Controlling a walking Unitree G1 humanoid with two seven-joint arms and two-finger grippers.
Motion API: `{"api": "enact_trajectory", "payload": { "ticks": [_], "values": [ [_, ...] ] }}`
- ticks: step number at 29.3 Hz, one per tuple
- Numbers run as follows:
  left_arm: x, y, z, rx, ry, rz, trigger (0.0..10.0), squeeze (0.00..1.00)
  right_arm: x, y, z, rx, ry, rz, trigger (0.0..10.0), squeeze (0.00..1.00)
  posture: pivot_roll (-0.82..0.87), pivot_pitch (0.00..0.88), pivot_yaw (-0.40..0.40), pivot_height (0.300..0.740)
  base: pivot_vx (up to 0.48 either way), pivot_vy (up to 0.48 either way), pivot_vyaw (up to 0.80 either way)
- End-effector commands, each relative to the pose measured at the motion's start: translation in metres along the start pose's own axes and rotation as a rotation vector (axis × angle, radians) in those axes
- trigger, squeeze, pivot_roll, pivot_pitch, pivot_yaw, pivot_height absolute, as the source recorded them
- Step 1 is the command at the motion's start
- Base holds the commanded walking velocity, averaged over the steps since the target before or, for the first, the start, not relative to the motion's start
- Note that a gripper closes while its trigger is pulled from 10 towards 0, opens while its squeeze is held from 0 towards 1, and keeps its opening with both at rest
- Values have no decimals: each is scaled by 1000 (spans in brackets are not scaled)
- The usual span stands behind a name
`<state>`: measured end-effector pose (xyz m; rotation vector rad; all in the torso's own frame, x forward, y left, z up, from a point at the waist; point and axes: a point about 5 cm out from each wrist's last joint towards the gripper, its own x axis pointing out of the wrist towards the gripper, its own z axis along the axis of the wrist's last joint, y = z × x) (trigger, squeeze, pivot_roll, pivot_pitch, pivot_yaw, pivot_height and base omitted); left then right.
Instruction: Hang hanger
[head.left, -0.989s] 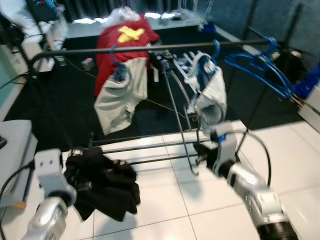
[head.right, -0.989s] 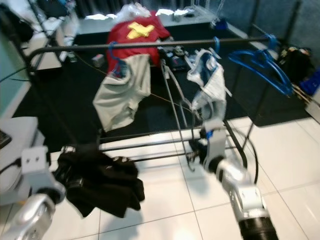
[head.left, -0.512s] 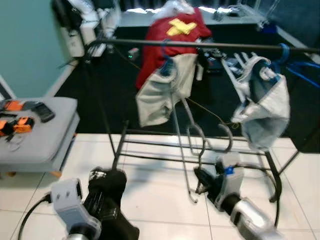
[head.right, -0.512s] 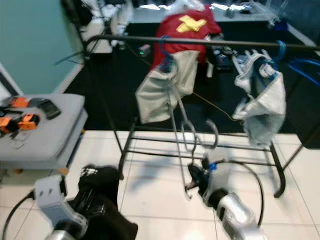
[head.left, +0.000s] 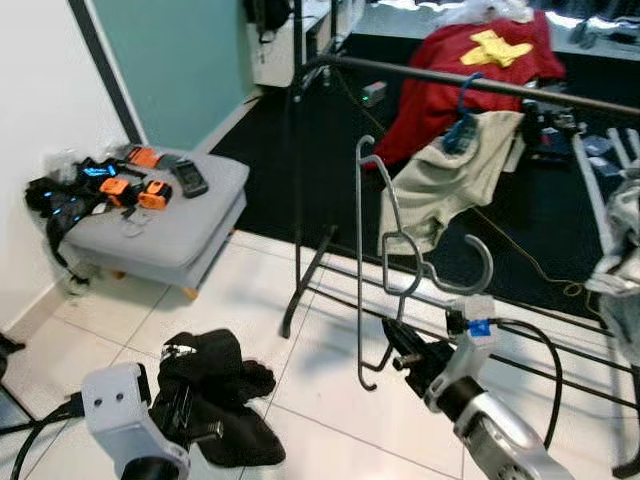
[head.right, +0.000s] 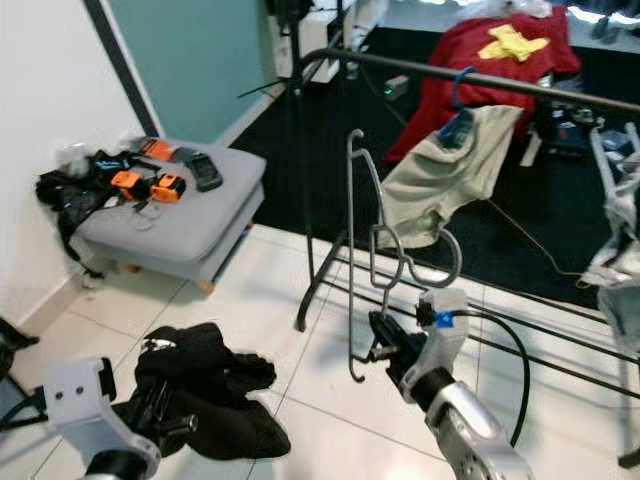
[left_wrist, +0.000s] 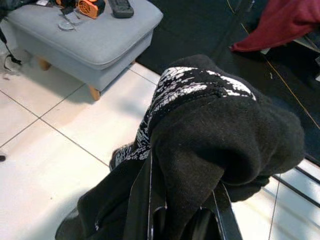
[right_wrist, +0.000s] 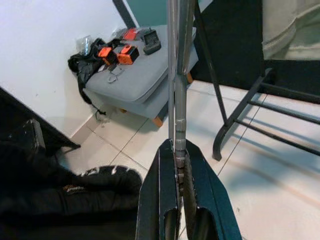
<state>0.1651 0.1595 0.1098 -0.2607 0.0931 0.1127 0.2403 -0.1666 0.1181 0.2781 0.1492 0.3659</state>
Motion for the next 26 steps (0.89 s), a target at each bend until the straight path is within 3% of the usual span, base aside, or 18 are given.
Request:
{"api": "enact_trajectory", "payload": {
  "ticks": [1, 7, 12, 26],
  "values": [
    [-4, 3, 7, 21, -38, 19, 10000, 0, 0, 5, 2, 22, -8, 18, 10000, 0, -16, 107, 5, 740, 0, 0, 706],
    [-3, 12, 2, 5, -18, 37, 10000, 0, 8, 11, 3, 38, -27, 43, 10000, 0, -2, 96, 7, 740, 0, 0, 706],
    [8, 12, 3, 22, -31, 24, 10000, 0, 20, 17, 2, 6, -29, 70, 10000, 0, -12, 85, 19, 740, 0, 0, 706],
    [7, 10, 4, -23, -9, -30, 10000, 0, 14, 19, 0, 32, -12, 81, 10000, 0, -4, 122, 13, 740, 0, 0, 706]
  ]
}}
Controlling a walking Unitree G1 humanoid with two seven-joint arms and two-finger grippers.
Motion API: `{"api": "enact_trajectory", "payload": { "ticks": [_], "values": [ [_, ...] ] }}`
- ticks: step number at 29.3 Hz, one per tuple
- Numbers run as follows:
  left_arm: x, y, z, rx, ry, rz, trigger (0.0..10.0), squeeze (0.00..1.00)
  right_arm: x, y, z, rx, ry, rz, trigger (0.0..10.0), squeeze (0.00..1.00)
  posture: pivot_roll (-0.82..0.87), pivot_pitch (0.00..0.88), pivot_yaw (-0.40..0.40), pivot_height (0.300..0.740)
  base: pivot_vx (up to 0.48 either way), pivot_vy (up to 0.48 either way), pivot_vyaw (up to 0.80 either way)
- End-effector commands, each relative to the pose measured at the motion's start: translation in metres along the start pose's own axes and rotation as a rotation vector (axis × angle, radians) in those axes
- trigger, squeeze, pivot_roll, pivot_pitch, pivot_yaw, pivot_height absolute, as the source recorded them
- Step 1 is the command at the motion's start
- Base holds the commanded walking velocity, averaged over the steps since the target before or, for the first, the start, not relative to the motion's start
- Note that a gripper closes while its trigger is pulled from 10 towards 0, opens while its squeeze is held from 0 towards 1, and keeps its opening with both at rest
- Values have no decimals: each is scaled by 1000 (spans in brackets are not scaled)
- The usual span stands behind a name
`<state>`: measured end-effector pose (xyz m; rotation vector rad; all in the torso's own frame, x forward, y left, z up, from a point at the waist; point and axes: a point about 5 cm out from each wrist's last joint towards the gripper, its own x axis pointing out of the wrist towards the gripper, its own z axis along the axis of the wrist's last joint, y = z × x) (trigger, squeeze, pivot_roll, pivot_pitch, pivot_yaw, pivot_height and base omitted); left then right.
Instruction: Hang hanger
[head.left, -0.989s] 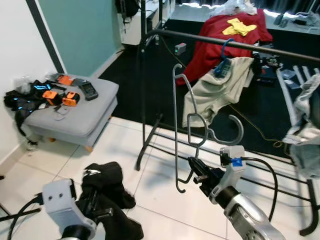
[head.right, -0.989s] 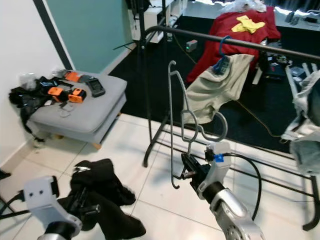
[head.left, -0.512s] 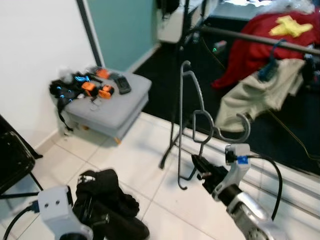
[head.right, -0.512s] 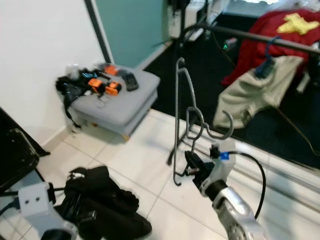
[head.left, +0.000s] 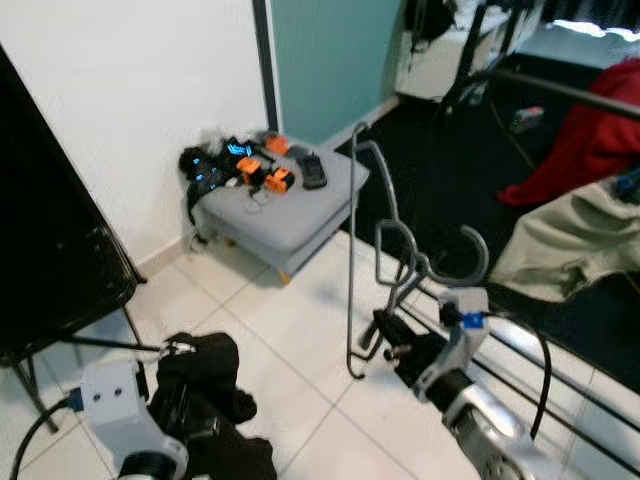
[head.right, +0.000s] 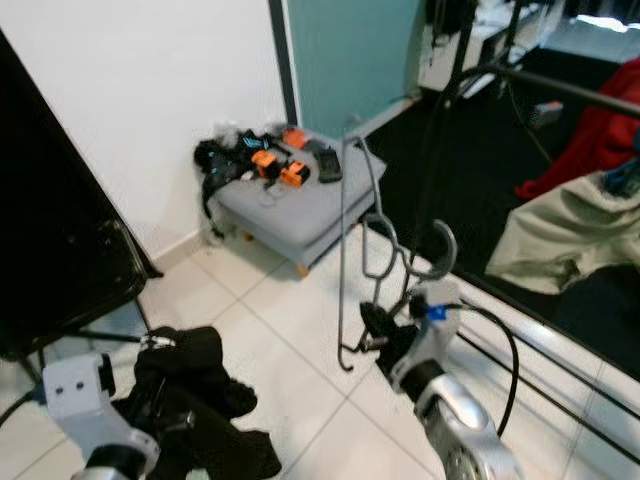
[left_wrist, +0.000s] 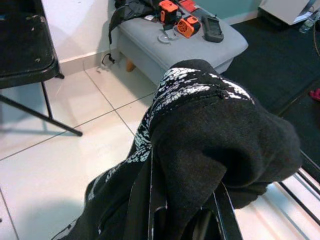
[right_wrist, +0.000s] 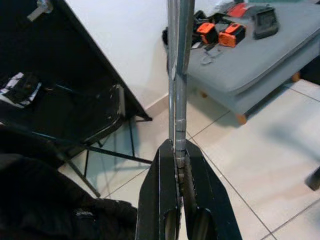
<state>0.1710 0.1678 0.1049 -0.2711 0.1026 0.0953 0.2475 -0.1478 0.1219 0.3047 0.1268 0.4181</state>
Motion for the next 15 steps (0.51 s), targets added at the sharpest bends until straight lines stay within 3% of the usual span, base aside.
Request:
{"api": "enact_trajectory", "payload": {
  "ticks": [1, 15],
  "values": [
    [-1, 1, 6, -14, -21, -14, 10000, 0, 1, 4, -1, 13, 7, 25, 10000, 0, -4, 122, 13, 740, 0, 0, 706],
    [-9, 1, 9, -36, -26, -1, 10000, 0, 3, 11, -6, 27, 48, 89, 10000, 0, 15, 151, -16, 740, 0, 0, 707]
  ]
}}
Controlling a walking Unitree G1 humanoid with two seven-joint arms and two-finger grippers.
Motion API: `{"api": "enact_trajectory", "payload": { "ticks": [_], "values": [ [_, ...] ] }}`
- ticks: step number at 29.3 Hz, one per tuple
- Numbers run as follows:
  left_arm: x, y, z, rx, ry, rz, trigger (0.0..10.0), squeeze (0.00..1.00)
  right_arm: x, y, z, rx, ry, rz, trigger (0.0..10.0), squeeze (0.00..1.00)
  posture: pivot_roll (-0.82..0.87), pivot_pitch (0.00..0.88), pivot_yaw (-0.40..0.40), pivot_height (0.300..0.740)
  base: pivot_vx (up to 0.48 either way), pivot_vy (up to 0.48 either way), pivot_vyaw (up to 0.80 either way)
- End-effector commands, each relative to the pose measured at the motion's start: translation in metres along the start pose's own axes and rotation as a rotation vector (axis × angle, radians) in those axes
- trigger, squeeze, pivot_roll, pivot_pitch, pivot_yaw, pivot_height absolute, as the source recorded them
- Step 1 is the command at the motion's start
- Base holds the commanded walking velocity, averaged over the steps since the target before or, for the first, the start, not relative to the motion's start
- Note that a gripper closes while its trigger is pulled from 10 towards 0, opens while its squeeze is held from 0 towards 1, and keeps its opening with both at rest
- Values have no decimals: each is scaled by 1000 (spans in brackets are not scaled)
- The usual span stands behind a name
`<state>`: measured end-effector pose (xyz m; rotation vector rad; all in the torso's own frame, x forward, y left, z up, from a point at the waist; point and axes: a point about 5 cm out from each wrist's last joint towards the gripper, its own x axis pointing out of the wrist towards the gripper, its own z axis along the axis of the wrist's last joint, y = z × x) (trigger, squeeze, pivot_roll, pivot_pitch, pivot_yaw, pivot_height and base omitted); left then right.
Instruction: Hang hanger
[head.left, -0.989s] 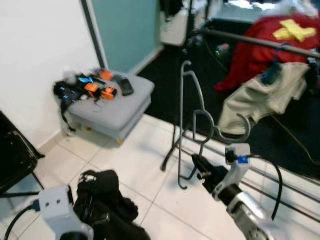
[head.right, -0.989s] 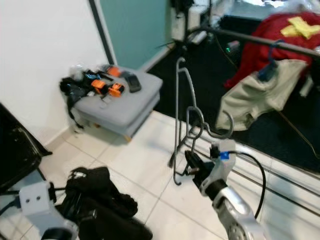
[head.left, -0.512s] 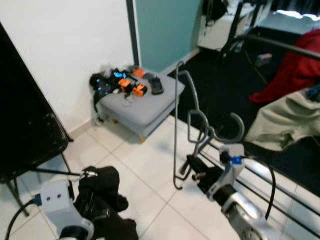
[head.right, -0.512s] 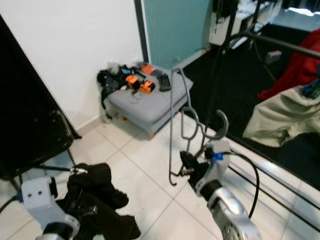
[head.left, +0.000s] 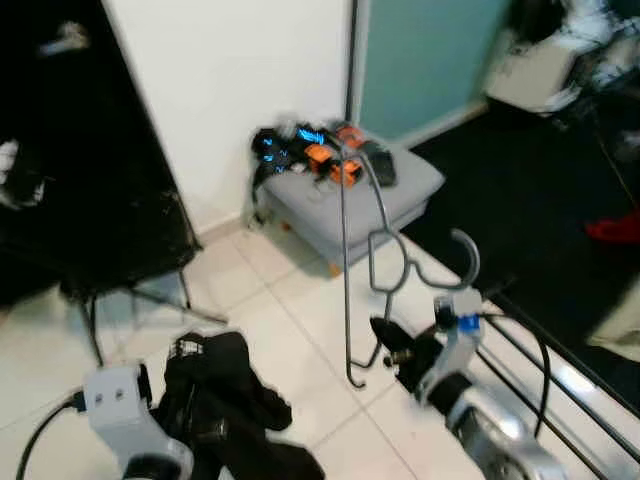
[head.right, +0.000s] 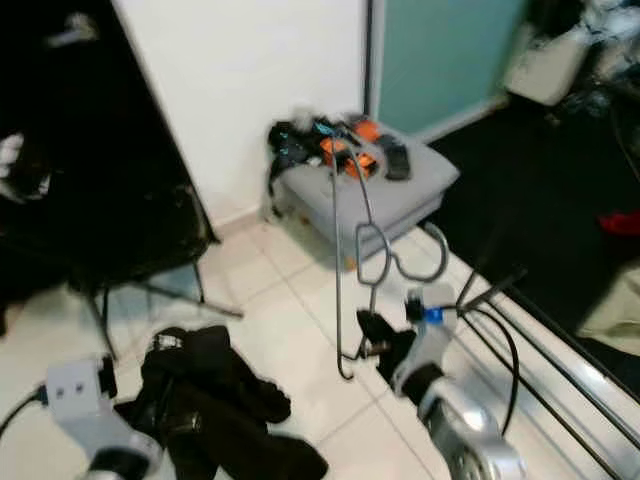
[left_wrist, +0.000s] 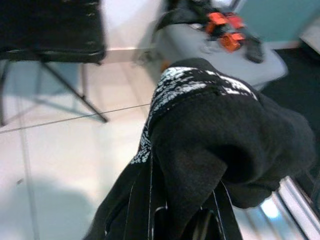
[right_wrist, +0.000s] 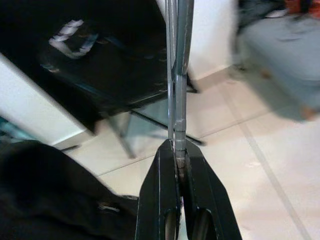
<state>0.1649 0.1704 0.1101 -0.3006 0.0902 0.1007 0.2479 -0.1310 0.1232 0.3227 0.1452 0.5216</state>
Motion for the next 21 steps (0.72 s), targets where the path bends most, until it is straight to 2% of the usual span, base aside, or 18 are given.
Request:
{"api": "enact_trajectory", "payload": {
  "ticks": [1, 21],
  "values": [
    [-3, -1, 4, -6, -14, -3, 10000, 0, -5, -4, -3, 11, 17, -11, 10000, 0, 15, 151, -16, 740, 0, 0, 712],
    [-5, -3, 4, -21, -5, -5, 10000, 0, -5, -3, -1, 17, 31, 9, 10000, 0, 10, 163, -20, 740, 0, 0, 708]
  ]
}}
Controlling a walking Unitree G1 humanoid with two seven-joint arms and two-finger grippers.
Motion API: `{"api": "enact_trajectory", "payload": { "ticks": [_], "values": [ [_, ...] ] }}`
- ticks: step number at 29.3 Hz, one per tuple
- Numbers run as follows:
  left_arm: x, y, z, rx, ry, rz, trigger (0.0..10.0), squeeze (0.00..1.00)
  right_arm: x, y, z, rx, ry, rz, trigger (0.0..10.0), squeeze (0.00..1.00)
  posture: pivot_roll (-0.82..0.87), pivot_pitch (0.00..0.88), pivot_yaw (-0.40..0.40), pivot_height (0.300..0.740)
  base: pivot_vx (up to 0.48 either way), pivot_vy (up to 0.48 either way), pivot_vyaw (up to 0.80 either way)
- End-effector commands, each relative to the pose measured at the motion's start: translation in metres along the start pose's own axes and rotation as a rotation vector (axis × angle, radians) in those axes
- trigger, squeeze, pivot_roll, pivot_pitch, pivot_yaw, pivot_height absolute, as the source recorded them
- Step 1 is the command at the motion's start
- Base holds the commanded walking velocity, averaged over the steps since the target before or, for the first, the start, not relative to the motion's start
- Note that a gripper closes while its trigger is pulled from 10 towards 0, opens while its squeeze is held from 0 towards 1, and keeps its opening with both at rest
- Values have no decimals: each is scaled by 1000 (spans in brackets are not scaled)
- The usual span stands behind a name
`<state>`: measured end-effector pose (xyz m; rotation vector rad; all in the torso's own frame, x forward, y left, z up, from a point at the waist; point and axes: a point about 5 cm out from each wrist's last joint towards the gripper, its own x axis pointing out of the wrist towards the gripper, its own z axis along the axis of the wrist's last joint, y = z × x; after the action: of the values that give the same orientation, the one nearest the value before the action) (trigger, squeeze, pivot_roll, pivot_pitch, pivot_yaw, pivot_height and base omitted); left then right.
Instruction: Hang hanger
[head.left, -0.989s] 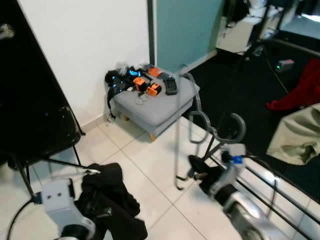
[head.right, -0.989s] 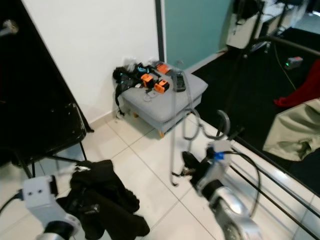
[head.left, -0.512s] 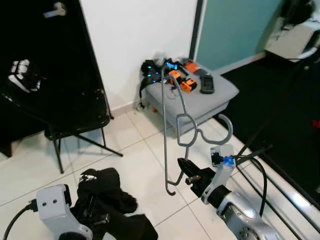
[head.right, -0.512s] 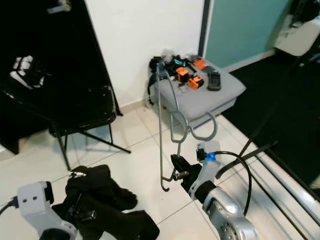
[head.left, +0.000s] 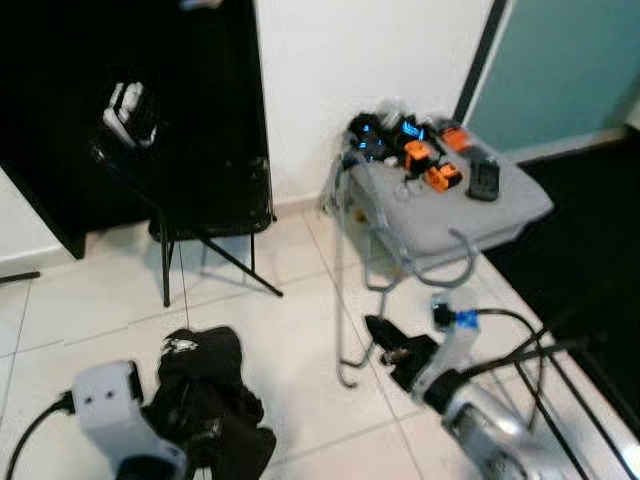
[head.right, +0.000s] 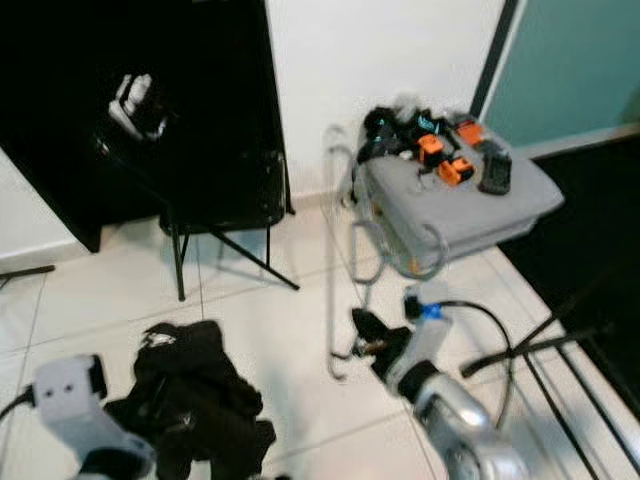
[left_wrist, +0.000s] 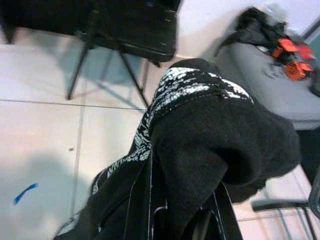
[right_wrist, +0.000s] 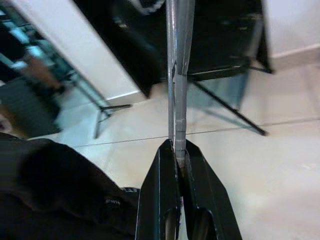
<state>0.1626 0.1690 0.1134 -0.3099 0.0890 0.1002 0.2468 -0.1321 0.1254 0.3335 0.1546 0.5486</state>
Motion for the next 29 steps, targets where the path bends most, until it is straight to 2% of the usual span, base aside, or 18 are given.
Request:
{"api": "enact_trajectory", "payload": {
  "ticks": [1, 29],
  "values": [
    [-2, -1, 2, -11, -5, -4, 10000, 0, -4, -3, -3, 6, 20, -17, 10000, 0, 10, 163, -20, 740, 0, 0, 706],
    [-2, -3, 1, -18, 0, -5, 10000, 0, -4, -5, -3, 13, 29, -7, 10000, 0, 5, 159, -23, 740, 0, 0, 706]
  ]
}}
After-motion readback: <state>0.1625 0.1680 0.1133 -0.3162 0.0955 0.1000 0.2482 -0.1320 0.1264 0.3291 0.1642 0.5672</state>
